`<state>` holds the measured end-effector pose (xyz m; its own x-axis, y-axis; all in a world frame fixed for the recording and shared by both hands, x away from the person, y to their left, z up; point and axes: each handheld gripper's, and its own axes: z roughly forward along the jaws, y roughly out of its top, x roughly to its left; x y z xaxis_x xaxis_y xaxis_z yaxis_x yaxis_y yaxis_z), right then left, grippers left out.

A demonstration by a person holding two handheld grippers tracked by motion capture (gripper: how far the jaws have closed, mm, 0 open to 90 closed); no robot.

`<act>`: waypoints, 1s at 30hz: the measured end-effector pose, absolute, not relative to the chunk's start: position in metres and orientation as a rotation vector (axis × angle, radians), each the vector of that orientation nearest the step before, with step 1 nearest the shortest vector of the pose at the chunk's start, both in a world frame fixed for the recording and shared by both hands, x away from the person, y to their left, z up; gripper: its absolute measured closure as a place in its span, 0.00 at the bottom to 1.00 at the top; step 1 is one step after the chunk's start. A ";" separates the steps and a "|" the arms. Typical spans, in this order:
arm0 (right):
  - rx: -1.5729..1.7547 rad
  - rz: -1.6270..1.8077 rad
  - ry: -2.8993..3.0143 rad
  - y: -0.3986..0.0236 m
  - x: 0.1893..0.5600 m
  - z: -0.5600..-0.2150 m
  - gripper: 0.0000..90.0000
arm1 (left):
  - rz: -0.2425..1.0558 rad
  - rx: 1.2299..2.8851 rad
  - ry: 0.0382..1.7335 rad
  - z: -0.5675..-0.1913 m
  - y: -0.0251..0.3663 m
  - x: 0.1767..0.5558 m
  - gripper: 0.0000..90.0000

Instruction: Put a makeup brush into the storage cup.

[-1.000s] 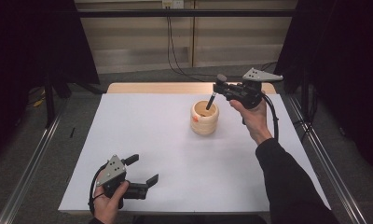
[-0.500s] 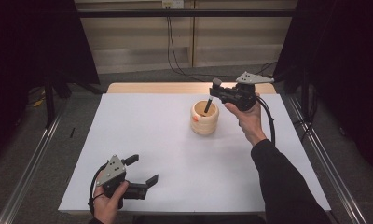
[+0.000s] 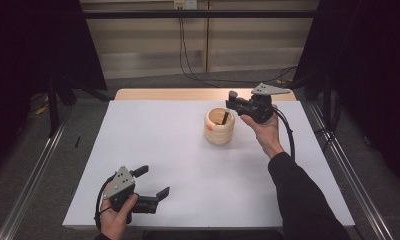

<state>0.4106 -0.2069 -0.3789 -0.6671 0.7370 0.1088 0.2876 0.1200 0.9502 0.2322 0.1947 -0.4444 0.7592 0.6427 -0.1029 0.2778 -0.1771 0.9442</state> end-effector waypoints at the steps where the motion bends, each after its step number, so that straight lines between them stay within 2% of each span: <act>1: 0.997 1.566 2.015 -0.206 0.410 -0.379 0.86 | 0.381 1.763 0.723 -0.444 0.195 0.232 0.01; 19: 1.030 1.551 2.020 -0.208 0.410 -0.391 0.83 | 0.387 1.760 0.731 -0.444 0.197 0.233 0.02; 27: 1.055 1.556 1.992 -0.209 0.409 -0.393 0.62 | 0.388 1.760 0.731 -0.444 0.197 0.233 0.02; 30: 1.060 1.561 1.981 -0.210 0.409 -0.392 0.47 | 0.388 1.762 0.727 -0.444 0.197 0.234 0.02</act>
